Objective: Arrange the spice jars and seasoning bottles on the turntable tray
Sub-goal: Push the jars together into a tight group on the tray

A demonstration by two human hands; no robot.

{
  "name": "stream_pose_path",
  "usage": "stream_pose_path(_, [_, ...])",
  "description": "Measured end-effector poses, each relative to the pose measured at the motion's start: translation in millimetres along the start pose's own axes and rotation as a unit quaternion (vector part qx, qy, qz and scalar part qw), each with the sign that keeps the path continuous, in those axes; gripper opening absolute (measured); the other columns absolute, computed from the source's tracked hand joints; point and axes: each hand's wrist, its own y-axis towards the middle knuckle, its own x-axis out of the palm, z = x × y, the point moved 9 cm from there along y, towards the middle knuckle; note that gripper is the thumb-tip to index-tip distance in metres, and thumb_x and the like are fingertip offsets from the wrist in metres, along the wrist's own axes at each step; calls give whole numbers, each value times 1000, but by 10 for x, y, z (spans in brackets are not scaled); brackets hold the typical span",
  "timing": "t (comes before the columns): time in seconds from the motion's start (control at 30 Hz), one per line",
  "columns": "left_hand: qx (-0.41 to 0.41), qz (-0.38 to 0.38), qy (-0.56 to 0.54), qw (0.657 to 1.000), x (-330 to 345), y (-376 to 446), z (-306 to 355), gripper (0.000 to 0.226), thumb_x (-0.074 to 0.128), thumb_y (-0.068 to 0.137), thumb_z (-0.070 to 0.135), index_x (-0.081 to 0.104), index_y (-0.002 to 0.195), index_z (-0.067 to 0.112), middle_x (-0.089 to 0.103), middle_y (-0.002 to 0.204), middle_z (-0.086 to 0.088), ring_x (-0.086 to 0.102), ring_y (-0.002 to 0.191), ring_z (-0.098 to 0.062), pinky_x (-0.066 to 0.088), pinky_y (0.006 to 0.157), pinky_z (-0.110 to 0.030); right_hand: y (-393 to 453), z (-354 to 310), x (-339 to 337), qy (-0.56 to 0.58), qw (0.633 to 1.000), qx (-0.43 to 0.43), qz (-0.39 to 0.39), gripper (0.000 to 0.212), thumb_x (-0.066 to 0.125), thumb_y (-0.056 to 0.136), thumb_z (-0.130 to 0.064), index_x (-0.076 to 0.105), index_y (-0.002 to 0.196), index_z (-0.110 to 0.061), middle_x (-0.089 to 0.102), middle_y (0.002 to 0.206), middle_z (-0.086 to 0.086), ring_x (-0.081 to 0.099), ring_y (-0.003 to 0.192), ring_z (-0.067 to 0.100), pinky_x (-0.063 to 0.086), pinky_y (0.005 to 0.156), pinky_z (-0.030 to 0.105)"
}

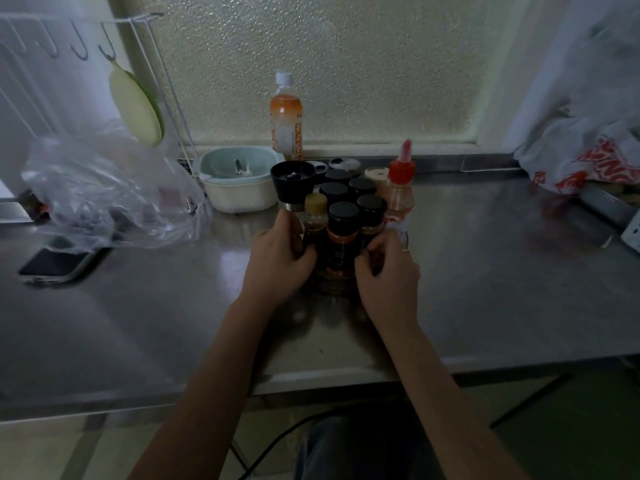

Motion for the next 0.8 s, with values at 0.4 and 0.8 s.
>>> stream_pose_path(0.4, [-72,18,55,996,-15,-14,-188,18,49,73,26,52,70,8,55,72,-9,51,76,-27,33,62,-32,-6,91,77,-24,999,6,-35,16,55,81,-26,45,74,-17,53,65,4,53,64,25,47,60,41])
stream_pose_path(0.8, [-161,-26,82,983,161,-3,-306,14,46,89,14,35,84,9,44,82,-11,40,73,-24,27,62,-33,23,223,220,14,966,-86,-243,38,70,77,-39,36,65,-26,42,64,-12,43,77,22,34,65,30])
